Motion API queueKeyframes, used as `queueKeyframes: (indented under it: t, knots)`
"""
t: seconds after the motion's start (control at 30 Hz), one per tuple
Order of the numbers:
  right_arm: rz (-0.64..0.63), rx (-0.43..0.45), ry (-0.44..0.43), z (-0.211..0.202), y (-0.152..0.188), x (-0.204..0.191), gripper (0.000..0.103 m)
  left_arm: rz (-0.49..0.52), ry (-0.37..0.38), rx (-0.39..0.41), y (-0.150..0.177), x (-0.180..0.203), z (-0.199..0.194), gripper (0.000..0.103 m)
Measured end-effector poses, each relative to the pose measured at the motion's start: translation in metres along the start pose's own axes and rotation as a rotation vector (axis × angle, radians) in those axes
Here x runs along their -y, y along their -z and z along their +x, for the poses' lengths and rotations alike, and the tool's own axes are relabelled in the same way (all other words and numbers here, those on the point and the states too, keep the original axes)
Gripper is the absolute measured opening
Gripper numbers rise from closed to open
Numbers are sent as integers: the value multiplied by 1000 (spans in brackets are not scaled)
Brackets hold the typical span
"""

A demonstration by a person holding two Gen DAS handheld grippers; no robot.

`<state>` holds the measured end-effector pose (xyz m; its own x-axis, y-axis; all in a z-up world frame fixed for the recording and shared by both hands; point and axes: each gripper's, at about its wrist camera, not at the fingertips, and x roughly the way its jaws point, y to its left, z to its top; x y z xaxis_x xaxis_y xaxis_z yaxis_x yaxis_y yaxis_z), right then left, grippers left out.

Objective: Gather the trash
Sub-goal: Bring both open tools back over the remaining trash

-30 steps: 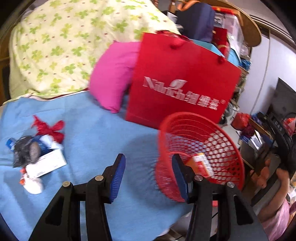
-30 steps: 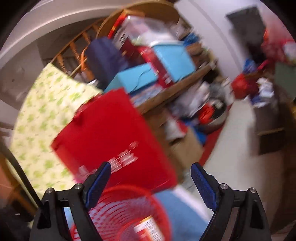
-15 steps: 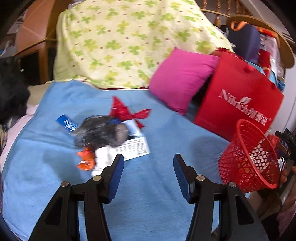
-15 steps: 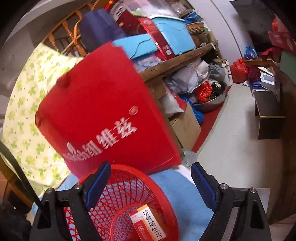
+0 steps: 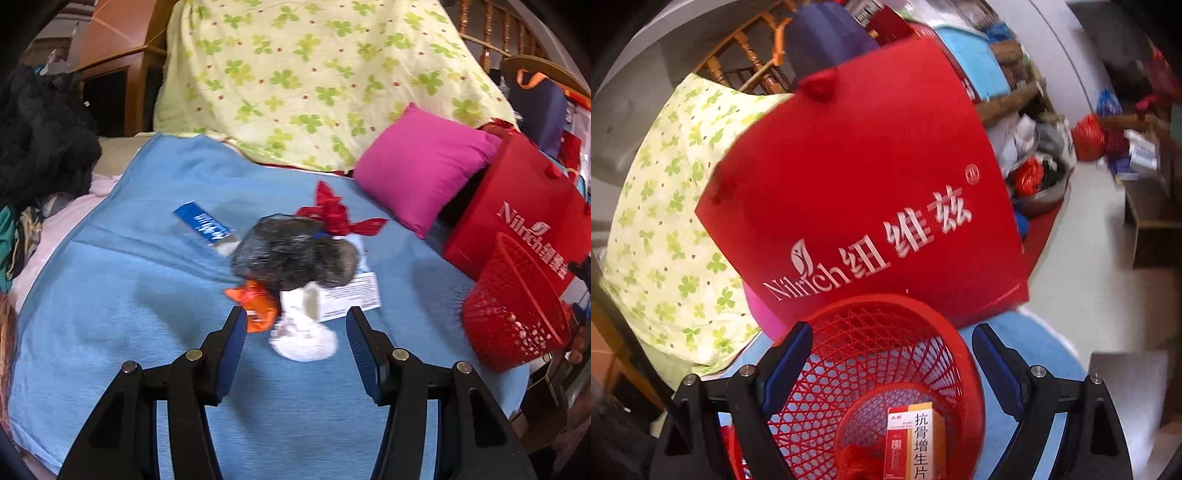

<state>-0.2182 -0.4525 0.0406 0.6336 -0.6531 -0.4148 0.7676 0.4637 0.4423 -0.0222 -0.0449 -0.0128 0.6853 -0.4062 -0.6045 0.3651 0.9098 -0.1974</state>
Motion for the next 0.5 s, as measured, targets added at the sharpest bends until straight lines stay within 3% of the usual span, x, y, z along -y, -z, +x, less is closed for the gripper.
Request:
queueKeyframes:
  t: [0.1,0.2,0.3,0.33,0.43,0.5]
  knots:
    - [-129,110,81,-31,-1,-12,90,-34,-41,-7,-2,-19,-2,56]
    - [-229,212,72,-63,2,-22,90,-79,-69,-11,-1,-34,-6,57]
    - [-284,340,-111,-103,12,-39,90,-99,-105,-9,-2,-43,-8,57]
    - [-300,346,-166,-108,15,-45,90,-103,-112,-9,-2,-44,-7,57]
    - [-345,274,-390,-117,30,-74,91,-111,-138,-13,0,-49,-8,57]
    - [-374,138,-510,-105,45,-100,92,-112,-150,-16,0,-52,-7,57]
